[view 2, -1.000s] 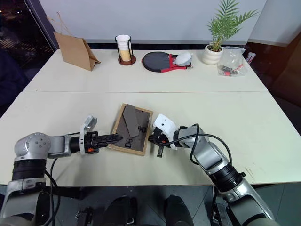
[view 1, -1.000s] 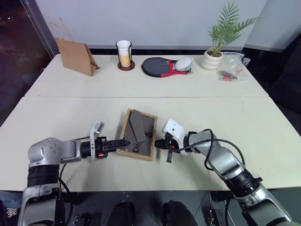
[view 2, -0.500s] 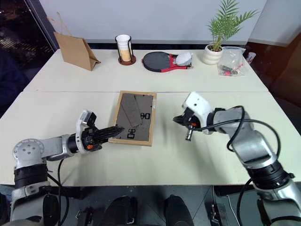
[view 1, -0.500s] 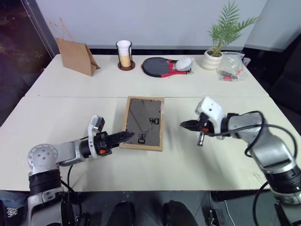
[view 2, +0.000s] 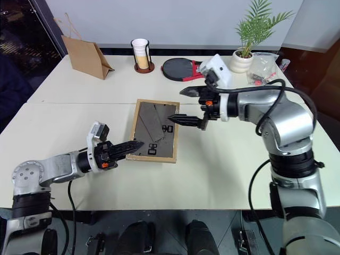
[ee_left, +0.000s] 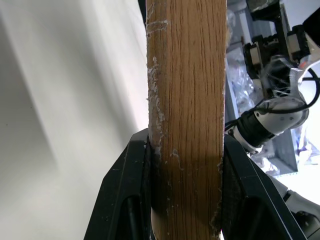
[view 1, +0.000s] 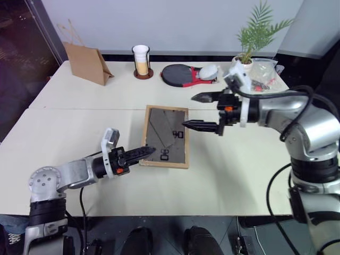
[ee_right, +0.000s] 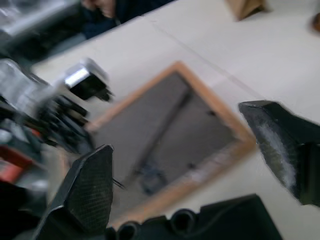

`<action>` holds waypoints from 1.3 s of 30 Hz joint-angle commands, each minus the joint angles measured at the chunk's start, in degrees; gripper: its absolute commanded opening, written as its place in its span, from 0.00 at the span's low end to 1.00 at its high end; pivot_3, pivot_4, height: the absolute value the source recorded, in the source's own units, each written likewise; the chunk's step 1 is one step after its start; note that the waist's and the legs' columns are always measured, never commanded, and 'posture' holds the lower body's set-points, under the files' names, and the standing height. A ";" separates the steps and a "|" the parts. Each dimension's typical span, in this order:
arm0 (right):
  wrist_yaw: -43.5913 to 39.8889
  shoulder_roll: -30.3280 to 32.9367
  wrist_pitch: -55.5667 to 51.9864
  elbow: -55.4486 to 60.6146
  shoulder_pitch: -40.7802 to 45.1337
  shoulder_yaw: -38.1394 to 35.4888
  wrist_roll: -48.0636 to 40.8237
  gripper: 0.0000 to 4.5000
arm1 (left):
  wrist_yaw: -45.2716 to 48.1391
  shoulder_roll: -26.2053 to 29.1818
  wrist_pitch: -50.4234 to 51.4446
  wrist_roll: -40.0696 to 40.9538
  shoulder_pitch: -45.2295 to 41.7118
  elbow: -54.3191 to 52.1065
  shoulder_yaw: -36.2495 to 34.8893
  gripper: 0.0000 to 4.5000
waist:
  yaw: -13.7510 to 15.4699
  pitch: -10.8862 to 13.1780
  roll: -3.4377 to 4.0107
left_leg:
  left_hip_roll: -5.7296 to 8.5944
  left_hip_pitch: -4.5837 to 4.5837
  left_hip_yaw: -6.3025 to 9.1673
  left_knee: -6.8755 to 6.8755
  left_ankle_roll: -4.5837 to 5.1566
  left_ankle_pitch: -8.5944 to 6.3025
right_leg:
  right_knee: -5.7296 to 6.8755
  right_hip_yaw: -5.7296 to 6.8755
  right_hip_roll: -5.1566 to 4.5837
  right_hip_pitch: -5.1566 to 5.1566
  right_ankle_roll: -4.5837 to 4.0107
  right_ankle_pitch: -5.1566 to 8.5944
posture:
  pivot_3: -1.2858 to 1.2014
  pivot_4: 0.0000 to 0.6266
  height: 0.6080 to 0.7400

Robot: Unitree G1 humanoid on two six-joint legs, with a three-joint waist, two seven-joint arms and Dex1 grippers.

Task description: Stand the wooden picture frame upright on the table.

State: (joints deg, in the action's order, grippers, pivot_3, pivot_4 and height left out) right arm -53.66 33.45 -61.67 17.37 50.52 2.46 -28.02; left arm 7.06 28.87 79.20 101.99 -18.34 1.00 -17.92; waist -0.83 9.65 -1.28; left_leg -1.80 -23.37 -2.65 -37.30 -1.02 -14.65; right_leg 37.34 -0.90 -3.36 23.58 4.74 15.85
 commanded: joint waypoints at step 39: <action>5.85 -4.83 -9.14 1.51 4.91 0.55 -13.29 0.99 | -1.25 6.38 -17.10 9.44 4.37 -7.17 8.98 0.23 | -0.07 0.01 0.01 | 0.04 -0.10 -0.07 0.15 0.02 -0.01 | -0.18 0.03 -0.04 0.09 -0.05 0.03 | 0.52 0.24 1.00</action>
State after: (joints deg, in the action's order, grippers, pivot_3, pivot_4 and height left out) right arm -48.13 28.23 -70.22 16.04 54.17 5.15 -39.24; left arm 5.43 34.92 62.97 109.50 -12.84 -5.15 -8.33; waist -0.90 9.66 -1.26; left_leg -1.76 -23.47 -2.73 -37.15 -1.00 -14.66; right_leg 37.15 -0.87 -3.40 23.67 4.68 15.88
